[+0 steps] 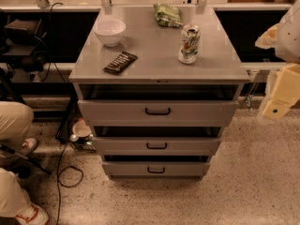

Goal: Open middle drawer

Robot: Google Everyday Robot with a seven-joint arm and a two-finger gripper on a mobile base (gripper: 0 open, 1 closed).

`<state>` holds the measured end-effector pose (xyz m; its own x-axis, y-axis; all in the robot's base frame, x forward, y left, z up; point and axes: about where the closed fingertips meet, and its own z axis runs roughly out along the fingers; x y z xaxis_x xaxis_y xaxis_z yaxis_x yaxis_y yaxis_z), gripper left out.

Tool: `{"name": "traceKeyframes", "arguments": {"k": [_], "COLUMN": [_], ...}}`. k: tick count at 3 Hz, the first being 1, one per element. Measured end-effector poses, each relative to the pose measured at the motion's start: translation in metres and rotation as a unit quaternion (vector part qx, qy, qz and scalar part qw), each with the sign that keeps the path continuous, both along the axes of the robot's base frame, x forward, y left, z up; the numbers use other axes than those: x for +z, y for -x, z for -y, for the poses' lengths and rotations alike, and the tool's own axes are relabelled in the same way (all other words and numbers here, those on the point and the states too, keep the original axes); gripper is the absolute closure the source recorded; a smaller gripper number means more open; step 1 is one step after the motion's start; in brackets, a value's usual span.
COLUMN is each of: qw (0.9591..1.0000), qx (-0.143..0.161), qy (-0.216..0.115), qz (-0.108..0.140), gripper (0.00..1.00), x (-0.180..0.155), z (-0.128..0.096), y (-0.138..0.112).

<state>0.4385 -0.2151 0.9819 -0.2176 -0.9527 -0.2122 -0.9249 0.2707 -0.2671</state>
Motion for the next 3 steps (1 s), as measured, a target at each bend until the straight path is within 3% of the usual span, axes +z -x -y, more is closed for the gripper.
{"name": "traceKeyframes", "arguments": {"k": [1, 2, 3], "qw": [1.0, 0.9997, 0.9957], "qx": [0.0, 0.012, 0.027], "qy": [0.0, -0.01, -0.06], "qz": [0.0, -0.017, -0.065], "gripper": [0.0, 0.0, 0.0], "x": [0.0, -0.021, -0.086], "z": [0.0, -0.008, -0.025], "y": [0.0, 0.015, 0.053]}}
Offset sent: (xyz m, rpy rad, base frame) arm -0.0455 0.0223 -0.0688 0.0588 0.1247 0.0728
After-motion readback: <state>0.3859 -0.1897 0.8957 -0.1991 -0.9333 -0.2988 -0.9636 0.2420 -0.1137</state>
